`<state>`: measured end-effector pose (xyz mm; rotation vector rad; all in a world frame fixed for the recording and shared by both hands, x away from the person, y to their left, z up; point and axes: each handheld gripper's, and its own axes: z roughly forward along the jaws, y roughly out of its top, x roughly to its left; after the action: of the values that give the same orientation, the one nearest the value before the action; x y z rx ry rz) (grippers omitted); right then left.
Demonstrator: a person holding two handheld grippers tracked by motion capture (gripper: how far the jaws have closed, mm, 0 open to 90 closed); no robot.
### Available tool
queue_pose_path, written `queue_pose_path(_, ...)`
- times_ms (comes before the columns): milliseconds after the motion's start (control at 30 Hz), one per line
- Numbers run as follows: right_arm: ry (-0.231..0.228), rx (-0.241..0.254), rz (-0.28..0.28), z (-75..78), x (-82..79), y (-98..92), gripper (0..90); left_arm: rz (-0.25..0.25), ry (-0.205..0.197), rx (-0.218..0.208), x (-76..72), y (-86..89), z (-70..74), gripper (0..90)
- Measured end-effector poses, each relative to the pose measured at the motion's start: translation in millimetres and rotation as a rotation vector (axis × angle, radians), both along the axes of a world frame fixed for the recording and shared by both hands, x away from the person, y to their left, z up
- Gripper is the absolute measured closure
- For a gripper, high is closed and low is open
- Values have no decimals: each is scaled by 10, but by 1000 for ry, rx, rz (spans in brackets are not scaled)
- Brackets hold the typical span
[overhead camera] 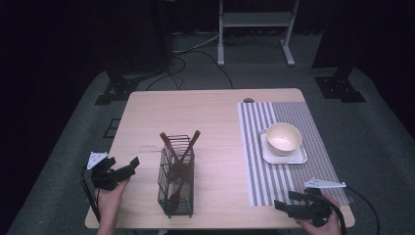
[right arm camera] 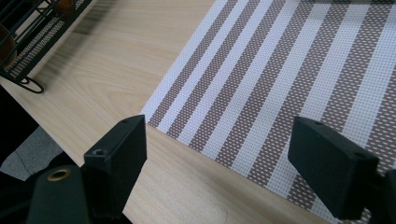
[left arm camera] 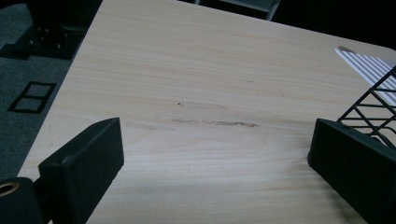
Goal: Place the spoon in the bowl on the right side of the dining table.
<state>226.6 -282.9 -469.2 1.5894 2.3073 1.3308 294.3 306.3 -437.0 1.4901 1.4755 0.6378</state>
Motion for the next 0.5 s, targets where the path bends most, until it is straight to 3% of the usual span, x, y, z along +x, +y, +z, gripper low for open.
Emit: queue_pose_path(500,-16,0,0,38,-15,18,183,-4,0,5,17,-12,4,26)
